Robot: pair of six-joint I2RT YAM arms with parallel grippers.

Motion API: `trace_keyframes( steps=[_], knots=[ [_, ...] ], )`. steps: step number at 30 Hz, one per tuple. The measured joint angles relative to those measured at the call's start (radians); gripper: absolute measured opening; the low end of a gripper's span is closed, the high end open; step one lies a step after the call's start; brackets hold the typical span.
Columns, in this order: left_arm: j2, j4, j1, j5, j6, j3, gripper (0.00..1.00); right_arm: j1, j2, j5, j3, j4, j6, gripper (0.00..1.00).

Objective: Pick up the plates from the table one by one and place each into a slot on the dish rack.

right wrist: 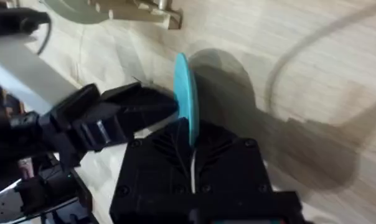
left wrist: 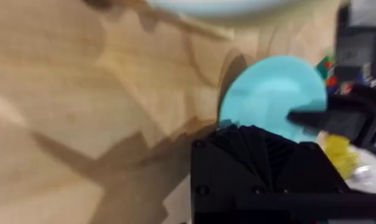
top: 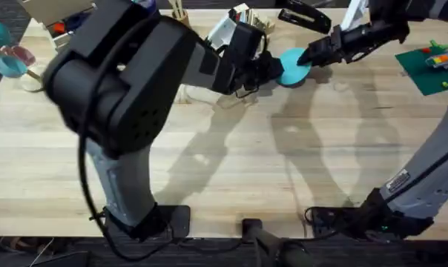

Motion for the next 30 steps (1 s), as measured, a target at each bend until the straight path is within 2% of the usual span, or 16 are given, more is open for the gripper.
trace_keyframes(
  steps=[5,10,18,23,30],
  knots=[
    [-0.100,-0.154,-0.016,-0.043,0.096,-0.005,0.040,-0.016,-0.063,0.029,0.000,-0.025,-0.021,0.033],
    [-0.252,-0.300,-0.012,-0.100,0.201,-0.006,0.041,-0.018,-0.187,0.063,0.000,-0.067,-0.030,0.033],
    [-0.523,-0.582,-0.003,-0.187,0.410,-0.005,0.039,-0.014,-0.349,0.154,0.000,-0.201,-0.035,0.033],
    [-0.659,-0.748,0.036,-0.204,0.534,-0.005,0.039,0.021,-0.441,0.247,0.000,-0.258,-0.036,0.033],
    [-0.837,-0.924,0.129,-0.220,0.712,-0.006,0.038,0.154,-0.561,0.420,0.000,-0.276,0.023,0.033]
  ],
)
